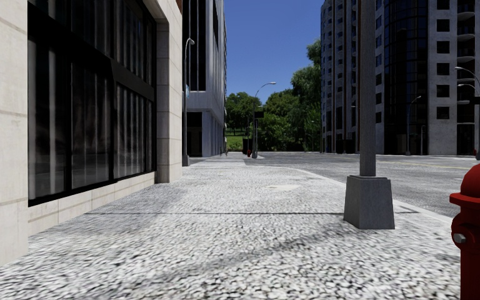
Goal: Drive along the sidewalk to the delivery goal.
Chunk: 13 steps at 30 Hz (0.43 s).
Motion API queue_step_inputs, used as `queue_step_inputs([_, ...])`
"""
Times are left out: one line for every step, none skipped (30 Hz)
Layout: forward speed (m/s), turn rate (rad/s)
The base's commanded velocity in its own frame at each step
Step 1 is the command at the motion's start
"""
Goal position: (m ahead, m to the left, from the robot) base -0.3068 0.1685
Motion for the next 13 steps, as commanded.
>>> queue_step_inputs([0.0, 0.0])
queue_step_inputs([0.0, 0.0])
queue_step_inputs([0.0, 0.0])
queue_step_inputs([0.0, 0.0])
queue_step_inputs([0.0, 0.0])
queue_step_inputs([0.0, 0.0])
queue_step_inputs([0.0, 0.0])
queue_step_inputs([0.0, 0.0])
queue_step_inputs([0.0, 0.0])
queue_step_inputs([0.0, 0.0])
queue_step_inputs([0.0, 0.0])
queue_step_inputs([0.0, 0.0])
queue_step_inputs([0.0, 0.0])
